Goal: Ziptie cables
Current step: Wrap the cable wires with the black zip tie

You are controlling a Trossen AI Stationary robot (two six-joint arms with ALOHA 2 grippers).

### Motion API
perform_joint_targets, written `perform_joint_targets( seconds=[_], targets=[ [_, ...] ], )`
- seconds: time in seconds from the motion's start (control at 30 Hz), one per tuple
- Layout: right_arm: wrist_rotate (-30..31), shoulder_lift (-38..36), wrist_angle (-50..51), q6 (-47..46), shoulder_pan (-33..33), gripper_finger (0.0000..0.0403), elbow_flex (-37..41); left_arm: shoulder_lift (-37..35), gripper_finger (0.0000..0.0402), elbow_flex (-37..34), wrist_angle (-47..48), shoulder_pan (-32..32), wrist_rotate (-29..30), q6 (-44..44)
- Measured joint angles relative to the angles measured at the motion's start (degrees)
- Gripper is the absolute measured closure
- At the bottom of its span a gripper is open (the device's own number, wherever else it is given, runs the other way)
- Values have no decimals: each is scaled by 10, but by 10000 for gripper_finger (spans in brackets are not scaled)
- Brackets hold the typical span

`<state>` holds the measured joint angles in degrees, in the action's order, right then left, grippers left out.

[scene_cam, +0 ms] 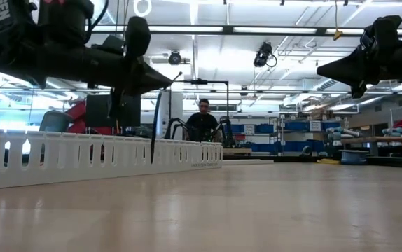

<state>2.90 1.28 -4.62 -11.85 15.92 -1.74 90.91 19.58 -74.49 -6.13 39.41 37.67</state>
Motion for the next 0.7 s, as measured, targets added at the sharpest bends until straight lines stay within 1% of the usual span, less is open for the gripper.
perform_joint_targets(
  seconds=[0.17,0.33,0.4,0.57,0.63,0.7],
  targets=[
    [0,0,0,0,0,399,0,0,401,-1,-49,8,-29,0],
    [0,0,0,-3,0,399,0,0,401,8,-51,8,-52,4],
    [0,0,0,-20,0,399,0,1,401,14,-34,8,-52,0],
    [11,8,-5,-75,0,399,0,2,401,27,45,9,-41,-34],
    [4,30,-7,-86,-1,399,0,2,401,33,68,9,-32,-58],
    [-24,72,-10,-111,-8,400,0,2,401,36,74,9,-16,-83]
  ],
)
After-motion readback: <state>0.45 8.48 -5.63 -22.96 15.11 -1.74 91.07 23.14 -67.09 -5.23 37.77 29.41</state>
